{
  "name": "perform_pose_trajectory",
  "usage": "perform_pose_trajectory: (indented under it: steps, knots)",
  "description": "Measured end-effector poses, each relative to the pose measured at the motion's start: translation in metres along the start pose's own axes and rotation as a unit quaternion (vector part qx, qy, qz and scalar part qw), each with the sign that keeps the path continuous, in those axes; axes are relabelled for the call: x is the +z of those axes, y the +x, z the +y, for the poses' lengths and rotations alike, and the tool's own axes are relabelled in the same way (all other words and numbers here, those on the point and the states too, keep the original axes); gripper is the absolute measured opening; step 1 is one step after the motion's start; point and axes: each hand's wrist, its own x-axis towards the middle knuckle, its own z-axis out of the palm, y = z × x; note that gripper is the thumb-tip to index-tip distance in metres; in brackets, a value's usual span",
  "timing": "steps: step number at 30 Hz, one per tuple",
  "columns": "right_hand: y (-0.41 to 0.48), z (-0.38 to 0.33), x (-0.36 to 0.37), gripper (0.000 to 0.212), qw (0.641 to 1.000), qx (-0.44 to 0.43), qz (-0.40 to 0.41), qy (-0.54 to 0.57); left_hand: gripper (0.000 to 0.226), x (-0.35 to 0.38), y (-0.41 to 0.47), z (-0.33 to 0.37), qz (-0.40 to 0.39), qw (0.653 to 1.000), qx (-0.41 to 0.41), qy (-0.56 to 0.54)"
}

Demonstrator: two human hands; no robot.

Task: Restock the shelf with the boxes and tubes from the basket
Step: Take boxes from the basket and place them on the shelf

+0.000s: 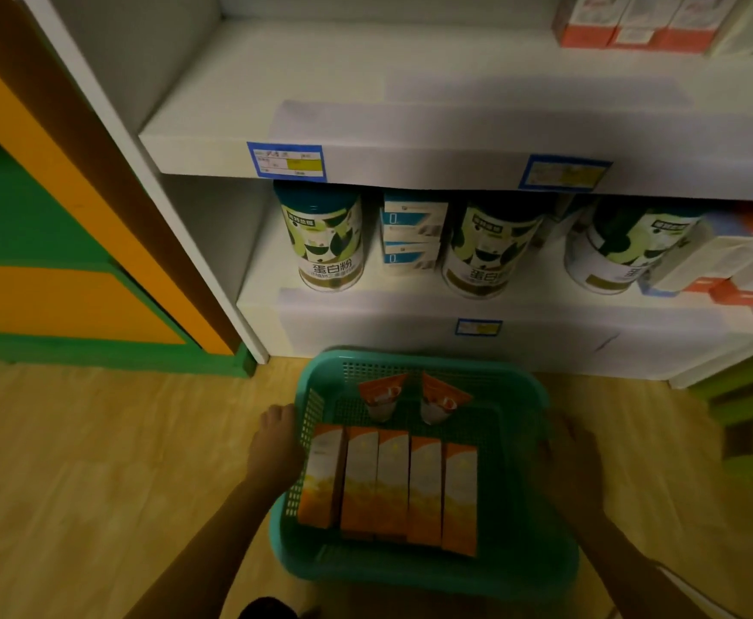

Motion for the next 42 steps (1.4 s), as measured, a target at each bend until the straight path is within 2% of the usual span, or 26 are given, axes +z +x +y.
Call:
perform_pose_trajectory:
  steps: [2, 5, 8, 10, 16, 19, 23, 26, 29, 32, 37, 42]
  knots:
    - [-0.004, -0.03, 0.005, 0.033, 0.991, -0.133, -0.031, 0.007, 0.043, -0.001, 0.001, 0.01, 0.054, 0.993, 0.093, 0.04]
    - [-0.007, -0.079, 0.027, 0.035, 0.955, -0.259, -0.142, -0.001, 0.047, -0.004, 0.004, 0.024, 0.014, 0.977, 0.18, 0.112]
    - [-0.006, -0.121, 0.053, 0.043, 0.928, -0.285, -0.24, -0.024, 0.057, -0.001, 0.01, 0.024, -0.071, 0.946, 0.235, 0.211]
    - [-0.006, -0.14, 0.068, 0.056, 0.916, -0.28, -0.282, -0.048, 0.065, 0.0, 0.014, 0.022, -0.114, 0.926, 0.246, 0.263]
    - [-0.004, -0.151, 0.098, 0.09, 0.874, -0.29, -0.336, -0.199, 0.088, 0.0, 0.029, 0.015, -0.169, 0.888, 0.275, 0.327]
    - [-0.005, -0.152, 0.102, 0.087, 0.871, -0.291, -0.331, -0.218, 0.093, 0.0, 0.031, 0.016, -0.181, 0.886, 0.284, 0.319]
    - [-0.012, -0.153, 0.102, 0.074, 0.867, -0.309, -0.304, -0.245, 0.091, 0.0, 0.026, 0.019, -0.19, 0.881, 0.292, 0.32]
    - [-0.019, -0.153, 0.109, 0.074, 0.87, -0.301, -0.303, -0.247, 0.086, -0.002, 0.021, 0.017, -0.184, 0.884, 0.299, 0.309]
    - [-0.022, -0.151, 0.109, 0.072, 0.895, -0.275, -0.292, -0.195, 0.075, -0.008, 0.016, 0.014, -0.185, 0.91, 0.272, 0.25]
    - [-0.028, -0.155, 0.095, 0.055, 0.915, -0.259, -0.273, -0.145, 0.056, -0.02, 0.008, 0.013, -0.2, 0.936, 0.238, 0.165]
    - [-0.039, -0.158, 0.06, 0.05, 0.921, -0.24, -0.306, -0.026, 0.045, -0.047, -0.01, 0.012, -0.183, 0.942, 0.264, 0.099]
    - [-0.038, -0.177, -0.019, 0.044, 0.923, -0.268, -0.275, 0.03, 0.025, -0.11, -0.018, 0.02, -0.161, 0.948, 0.275, -0.024]
